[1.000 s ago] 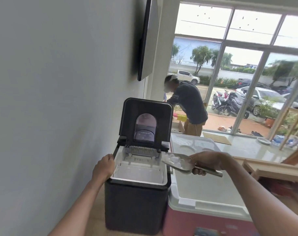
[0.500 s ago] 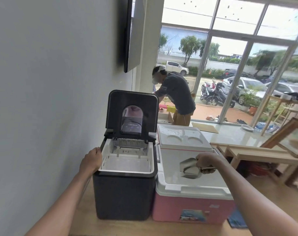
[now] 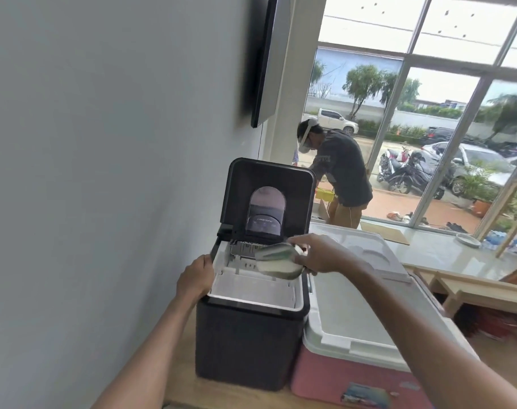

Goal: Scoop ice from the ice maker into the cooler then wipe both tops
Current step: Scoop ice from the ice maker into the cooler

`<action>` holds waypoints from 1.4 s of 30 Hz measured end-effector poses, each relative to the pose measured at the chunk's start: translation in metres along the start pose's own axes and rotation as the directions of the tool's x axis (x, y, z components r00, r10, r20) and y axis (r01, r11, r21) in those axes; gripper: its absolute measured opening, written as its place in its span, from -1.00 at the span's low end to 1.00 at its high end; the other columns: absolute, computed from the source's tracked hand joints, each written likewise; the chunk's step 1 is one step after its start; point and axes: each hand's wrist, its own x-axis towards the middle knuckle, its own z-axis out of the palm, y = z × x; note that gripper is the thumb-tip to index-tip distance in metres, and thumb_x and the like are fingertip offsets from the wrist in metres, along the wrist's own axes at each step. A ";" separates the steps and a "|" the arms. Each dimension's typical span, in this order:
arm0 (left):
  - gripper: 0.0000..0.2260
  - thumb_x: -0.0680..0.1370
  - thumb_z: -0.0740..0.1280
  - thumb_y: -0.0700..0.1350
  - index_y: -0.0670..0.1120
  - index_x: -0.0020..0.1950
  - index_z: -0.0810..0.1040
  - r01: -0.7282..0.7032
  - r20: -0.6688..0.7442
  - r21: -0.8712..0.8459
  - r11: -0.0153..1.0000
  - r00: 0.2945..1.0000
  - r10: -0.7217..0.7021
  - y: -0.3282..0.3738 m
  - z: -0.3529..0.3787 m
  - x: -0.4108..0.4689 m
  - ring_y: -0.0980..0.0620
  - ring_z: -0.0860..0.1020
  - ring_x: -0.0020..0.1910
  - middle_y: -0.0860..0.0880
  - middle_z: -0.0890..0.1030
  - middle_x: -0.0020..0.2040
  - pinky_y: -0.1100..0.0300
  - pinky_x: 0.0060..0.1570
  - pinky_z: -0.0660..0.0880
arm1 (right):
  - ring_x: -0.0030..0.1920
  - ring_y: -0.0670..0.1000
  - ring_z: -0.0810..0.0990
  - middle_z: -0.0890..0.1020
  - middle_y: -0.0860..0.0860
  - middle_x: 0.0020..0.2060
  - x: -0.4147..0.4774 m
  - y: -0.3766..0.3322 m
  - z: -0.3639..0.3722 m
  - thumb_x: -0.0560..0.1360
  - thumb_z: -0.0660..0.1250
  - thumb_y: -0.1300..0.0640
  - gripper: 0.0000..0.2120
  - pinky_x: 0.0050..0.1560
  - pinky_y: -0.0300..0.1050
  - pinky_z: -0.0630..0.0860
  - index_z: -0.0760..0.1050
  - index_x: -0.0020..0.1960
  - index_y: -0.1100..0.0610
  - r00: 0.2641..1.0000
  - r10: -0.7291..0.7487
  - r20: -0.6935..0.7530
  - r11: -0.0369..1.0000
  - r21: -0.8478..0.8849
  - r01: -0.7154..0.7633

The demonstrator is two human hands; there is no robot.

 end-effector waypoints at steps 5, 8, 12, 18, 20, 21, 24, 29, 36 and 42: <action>-0.67 0.64 -0.06 -0.01 -0.08 0.02 0.46 -0.002 0.004 0.006 1.000 1.000 0.002 0.000 0.000 0.001 -0.21 0.50 0.12 -0.17 0.57 0.18 -0.01 0.11 0.40 | 0.10 0.05 0.63 0.66 -0.05 0.14 0.032 -0.035 0.064 0.51 0.38 0.11 -0.60 -0.07 -0.06 0.53 0.51 0.32 -0.15 0.985 -0.173 0.012 0.962 -0.213 0.171; -0.69 0.65 -0.07 -0.01 -0.07 -0.01 0.44 -0.017 0.004 0.013 1.000 1.000 0.017 0.000 0.000 0.001 -0.23 0.52 0.10 -0.16 0.59 0.16 -0.01 0.11 0.43 | -0.08 0.09 0.66 0.69 -0.01 -0.06 0.048 -0.043 0.094 0.51 0.40 0.06 -0.73 -0.17 -0.05 0.56 0.55 0.20 -0.11 0.980 -0.198 0.030 0.929 -0.313 0.198; -0.66 0.65 -0.05 -0.04 -0.12 0.08 0.48 -0.014 -0.017 0.026 1.000 1.000 0.014 -0.002 -0.002 0.006 -0.25 0.51 0.11 -0.17 0.59 0.16 -0.02 0.12 0.43 | -0.15 0.11 0.64 0.66 0.02 -0.14 0.061 -0.055 0.118 0.51 0.41 -0.02 -0.85 -0.21 -0.02 0.58 0.55 0.06 -0.05 0.962 -0.263 0.076 0.881 -0.388 0.272; -0.69 0.64 -0.05 -0.06 -0.13 0.05 0.46 -0.037 -0.017 0.041 0.998 0.999 0.038 -0.001 -0.002 0.007 -0.26 0.52 0.07 -0.18 0.60 0.12 -0.06 0.13 0.45 | 0.00 0.03 0.61 0.68 -0.09 -0.01 0.061 -0.041 0.111 0.44 0.38 0.17 -0.54 -0.10 -0.05 0.56 0.50 0.27 -0.20 0.930 -0.308 0.201 0.880 -0.312 0.359; -0.67 0.64 -0.06 -0.05 -0.13 0.04 0.46 -0.033 -0.023 0.025 0.999 0.999 0.034 -0.002 -0.001 0.007 -0.25 0.52 0.04 -0.18 0.60 0.09 -0.06 0.12 0.45 | -0.04 -0.01 0.59 0.67 -0.10 0.00 0.061 -0.034 0.104 0.41 0.45 0.11 -0.47 -0.03 -0.05 0.53 0.47 0.31 -0.26 0.926 -0.300 0.228 0.895 -0.271 0.356; -0.67 0.64 -0.06 -0.05 -0.13 0.04 0.47 -0.032 -0.020 0.027 0.999 0.999 0.032 -0.003 -0.001 0.006 -0.25 0.52 0.04 -0.18 0.60 0.09 -0.05 0.11 0.45 | -0.09 -0.02 0.56 0.66 -0.08 -0.03 0.060 -0.031 0.104 0.42 0.46 0.08 -0.47 -0.04 -0.09 0.49 0.47 0.32 -0.27 0.921 -0.302 0.246 0.894 -0.261 0.363; -0.65 0.64 -0.06 -0.03 -0.13 0.09 0.48 -0.030 -0.016 0.022 0.999 0.999 0.031 -0.001 0.001 0.006 -0.25 0.52 0.07 -0.18 0.60 0.10 -0.05 0.12 0.44 | -0.16 -0.04 0.48 0.59 -0.05 -0.17 0.057 -0.028 0.099 0.48 0.42 0.06 -0.51 -0.09 -0.14 0.37 0.46 0.36 -0.26 0.906 -0.312 0.287 0.891 -0.244 0.384; -0.64 0.65 -0.06 -0.03 -0.13 0.11 0.48 -0.036 -0.014 0.011 0.999 0.999 0.036 -0.002 -0.002 0.006 -0.24 0.53 0.07 -0.17 0.61 0.11 -0.04 0.12 0.44 | 0.11 0.05 0.61 0.65 -0.07 0.12 0.057 -0.019 0.091 0.51 0.34 0.16 -0.63 0.04 -0.04 0.53 0.48 0.26 -0.15 0.961 -0.238 0.140 0.913 -0.305 0.270; -0.66 0.65 -0.06 -0.05 -0.15 0.08 0.47 -0.045 -0.010 0.011 0.999 0.999 0.045 0.000 -0.004 0.004 -0.23 0.52 0.05 -0.17 0.61 0.10 -0.03 0.11 0.44 | 0.08 0.14 0.61 0.63 0.10 0.07 0.045 -0.031 0.096 0.57 0.18 0.17 -0.72 -0.01 0.03 0.55 0.54 0.22 0.08 0.962 -0.115 0.246 0.710 -0.657 0.253; -0.65 0.65 -0.06 -0.03 -0.14 0.10 0.47 -0.038 -0.015 0.024 0.999 0.999 0.038 0.000 -0.004 0.003 -0.25 0.52 0.06 -0.18 0.60 0.11 -0.03 0.11 0.44 | -0.08 0.13 0.66 0.68 0.07 -0.08 0.057 -0.030 0.090 0.39 0.15 0.13 -0.65 -0.19 -0.09 0.55 0.62 0.05 0.16 0.881 0.174 0.441 0.861 -0.502 0.081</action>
